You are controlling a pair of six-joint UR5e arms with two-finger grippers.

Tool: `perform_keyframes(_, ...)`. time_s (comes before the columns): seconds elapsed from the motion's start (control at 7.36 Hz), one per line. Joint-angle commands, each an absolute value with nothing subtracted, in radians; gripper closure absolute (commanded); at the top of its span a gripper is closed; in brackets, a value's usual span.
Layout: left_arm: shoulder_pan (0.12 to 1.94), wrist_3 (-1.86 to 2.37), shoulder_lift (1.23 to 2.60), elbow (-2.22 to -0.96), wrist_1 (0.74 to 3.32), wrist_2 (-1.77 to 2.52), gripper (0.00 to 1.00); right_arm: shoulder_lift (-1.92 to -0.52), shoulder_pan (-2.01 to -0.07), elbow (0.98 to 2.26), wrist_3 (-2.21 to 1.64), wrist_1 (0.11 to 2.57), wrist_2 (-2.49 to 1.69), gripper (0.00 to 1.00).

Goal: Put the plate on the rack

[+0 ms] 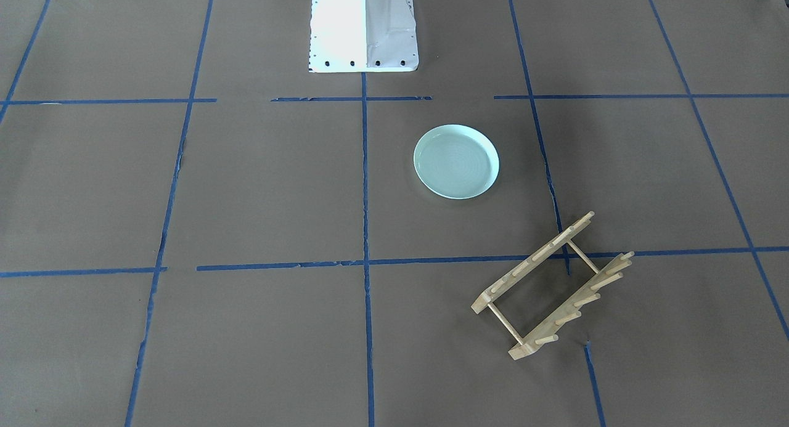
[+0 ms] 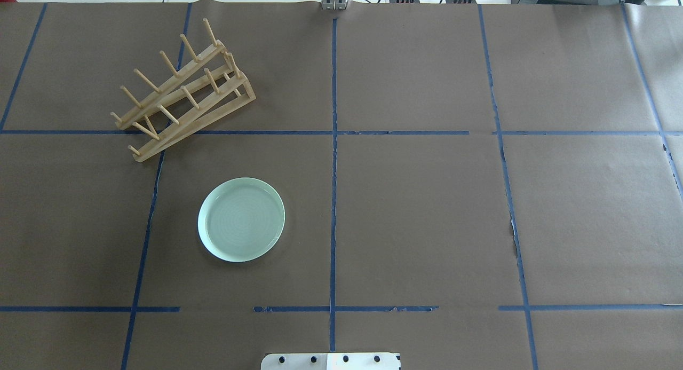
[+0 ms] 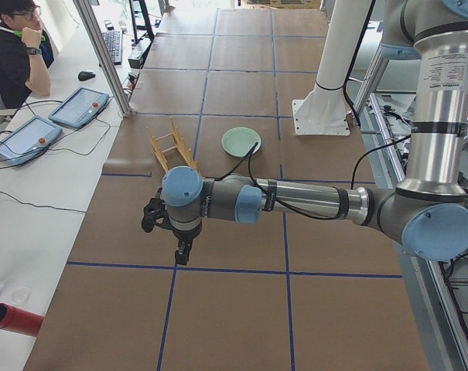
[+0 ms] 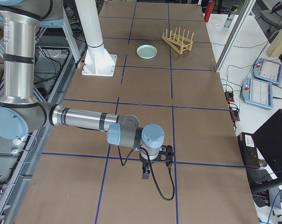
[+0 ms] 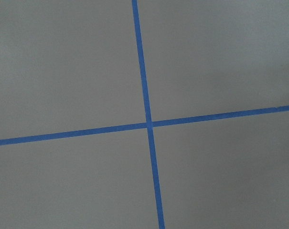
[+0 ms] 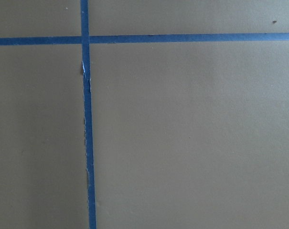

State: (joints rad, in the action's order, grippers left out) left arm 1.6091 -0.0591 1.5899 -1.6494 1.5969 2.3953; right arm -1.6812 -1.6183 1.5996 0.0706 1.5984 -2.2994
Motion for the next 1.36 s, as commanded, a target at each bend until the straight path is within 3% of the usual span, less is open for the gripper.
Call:
perform_keyframes(0.0, 1.609, -0.057, 1.589, -1.649, 1.598, 2.396, 0.0, -1.681, -1.618, 1.598, 0.071, 1.598, -2.299, 0.0)
perform_keyframes(0.41, 1.608, -0.057, 1.595, -1.667, 1.618, 2.399, 0.0, -1.681, -1.618, 1.598, 0.071, 1.598, -2.299, 0.0)
perform_keyframes(0.68, 1.553, 0.024, 1.594, -1.698, 1.794, 2.416, 0.0, -1.681, -1.618, 1.598, 0.071, 1.598, -2.299, 0.0)
perform_keyframes(1.22, 1.211, 0.658, 1.691, -1.911, 1.793, 2.263, 0.0, -1.681, -1.618, 1.6, 0.071, 1.598, -2.299, 0.0)
